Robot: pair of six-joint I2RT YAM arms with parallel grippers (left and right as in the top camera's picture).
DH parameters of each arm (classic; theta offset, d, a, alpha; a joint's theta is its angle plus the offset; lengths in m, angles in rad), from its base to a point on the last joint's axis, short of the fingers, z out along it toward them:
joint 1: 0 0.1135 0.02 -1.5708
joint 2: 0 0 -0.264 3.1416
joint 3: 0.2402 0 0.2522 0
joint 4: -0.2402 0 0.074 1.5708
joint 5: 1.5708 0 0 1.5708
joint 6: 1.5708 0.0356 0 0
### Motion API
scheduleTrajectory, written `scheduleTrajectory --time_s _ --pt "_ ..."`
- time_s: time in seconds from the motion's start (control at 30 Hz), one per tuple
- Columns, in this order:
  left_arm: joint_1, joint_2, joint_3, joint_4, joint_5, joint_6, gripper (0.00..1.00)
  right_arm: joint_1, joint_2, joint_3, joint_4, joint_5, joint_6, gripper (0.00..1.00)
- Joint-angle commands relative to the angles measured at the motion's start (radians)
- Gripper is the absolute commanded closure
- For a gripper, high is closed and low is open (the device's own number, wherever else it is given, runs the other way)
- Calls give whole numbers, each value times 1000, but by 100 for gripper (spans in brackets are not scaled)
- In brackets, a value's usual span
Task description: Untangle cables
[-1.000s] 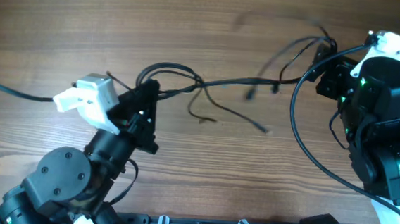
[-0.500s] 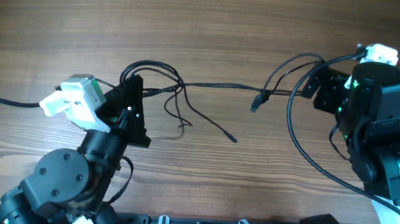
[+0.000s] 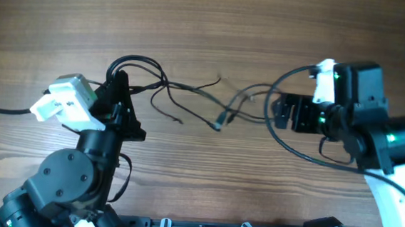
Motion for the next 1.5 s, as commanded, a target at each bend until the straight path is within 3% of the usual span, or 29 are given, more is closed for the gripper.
scheduleTrajectory --time_s 0.0,0.17,0.37,0.6,0.97,1.1,1.23,1.47 --pt "3 26 24 6 -40 30 96 -5 21 -1 3 -247 -150 0" --pt "3 82 24 7 -18 29 96 -5 9 -1 68 -323 -188 0" --pt "3 151 24 12 156 55 96 -5 -33 -1 154 -356 -244 0" --pt "3 272 24 92 621 325 96 -5 -146 -1 241 -387 -288 0" --pt "3 352 24 262 737 344 96 -5 -245 -1 229 -270 -346 0" --pt "3 357 24 274 876 345 96 -5 -241 -1 238 -298 -399 0" --pt "3 358 24 277 973 370 96 -5 -241 -1 252 -278 -397 7" --pt "3 358 24 277 998 369 96 -5 -241 -1 271 -15 -206 7"
